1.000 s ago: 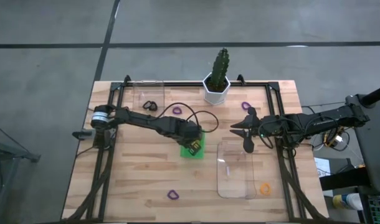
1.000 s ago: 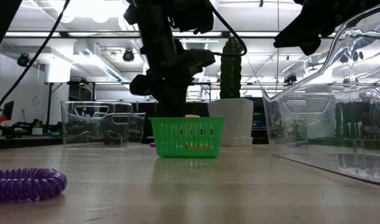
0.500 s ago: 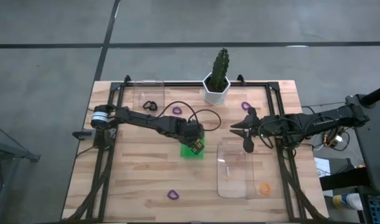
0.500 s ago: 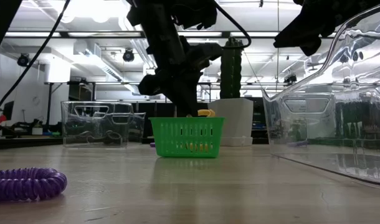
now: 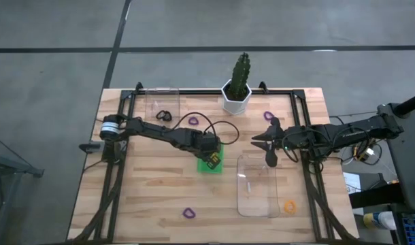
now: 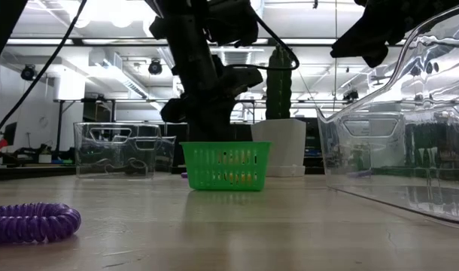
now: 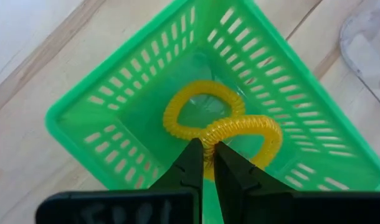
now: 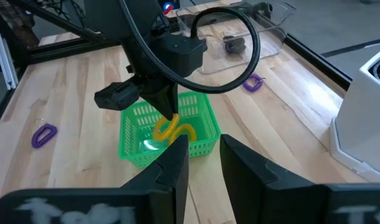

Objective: Sort spring keychains
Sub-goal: Put the left orange spring keychain into the green bin, then put the orange spring keychain into the green bin

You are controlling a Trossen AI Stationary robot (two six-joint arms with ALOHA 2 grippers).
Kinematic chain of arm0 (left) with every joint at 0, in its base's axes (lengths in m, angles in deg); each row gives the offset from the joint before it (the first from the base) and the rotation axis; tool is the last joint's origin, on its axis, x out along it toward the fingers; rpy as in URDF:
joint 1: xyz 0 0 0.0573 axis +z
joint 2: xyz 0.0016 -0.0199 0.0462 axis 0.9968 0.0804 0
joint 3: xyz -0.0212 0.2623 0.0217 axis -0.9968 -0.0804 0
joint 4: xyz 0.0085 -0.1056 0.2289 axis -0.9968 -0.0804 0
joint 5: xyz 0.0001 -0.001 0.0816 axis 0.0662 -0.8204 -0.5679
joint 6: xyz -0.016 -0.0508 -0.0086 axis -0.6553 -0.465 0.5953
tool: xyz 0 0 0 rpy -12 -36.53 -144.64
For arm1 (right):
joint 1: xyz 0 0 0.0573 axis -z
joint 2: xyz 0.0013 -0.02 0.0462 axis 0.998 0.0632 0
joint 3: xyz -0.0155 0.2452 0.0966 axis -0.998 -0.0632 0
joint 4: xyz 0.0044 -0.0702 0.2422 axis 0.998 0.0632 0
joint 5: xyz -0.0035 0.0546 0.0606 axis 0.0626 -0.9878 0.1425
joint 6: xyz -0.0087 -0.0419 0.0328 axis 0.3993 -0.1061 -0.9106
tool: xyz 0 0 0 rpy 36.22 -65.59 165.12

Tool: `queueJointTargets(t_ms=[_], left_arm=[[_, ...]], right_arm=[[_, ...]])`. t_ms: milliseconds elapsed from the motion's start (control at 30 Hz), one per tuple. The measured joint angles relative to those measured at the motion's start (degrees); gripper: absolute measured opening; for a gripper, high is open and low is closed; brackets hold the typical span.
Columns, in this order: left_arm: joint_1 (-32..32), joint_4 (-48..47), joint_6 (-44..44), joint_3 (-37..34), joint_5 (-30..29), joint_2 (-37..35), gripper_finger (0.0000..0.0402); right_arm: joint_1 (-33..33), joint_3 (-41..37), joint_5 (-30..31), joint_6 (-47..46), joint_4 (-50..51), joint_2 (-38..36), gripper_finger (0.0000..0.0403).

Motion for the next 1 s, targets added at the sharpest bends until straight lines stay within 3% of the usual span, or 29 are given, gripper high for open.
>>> queueJointTargets(t_ms=[167, 400, 533, 733, 1000], left_arm=[[0.0, 0.8, 1.3, 0.0, 0.3, 0.0, 0.0032], [0.2, 0.9, 1.5, 0.0, 0.4, 0.0, 0.0097], [0.5, -0.1, 3.5, 0.2, 0.5, -0.6, 0.0116], [0.9, -3.6, 6.4, 1.0, -0.4, -6.1, 0.0117], [0.9, -5.1, 8.6, 0.9, -10.6, -15.0, 0.0117]], right_arm=[[0.0, 0.0, 0.0, 0.2, 0.0, 0.0, 0.0086], [0.0, 0.0, 0.0, 0.2, 0.0, 0.0, 0.0086], [0.0, 0.0, -1.2, 0.2, 0.9, -0.1, 0.0086], [0.0, 0.0, -17.8, -1.6, 11.7, -2.2, 0.0086], [-0.8, 0.0, -38.3, -17.8, 20.3, -4.5, 0.0086]])
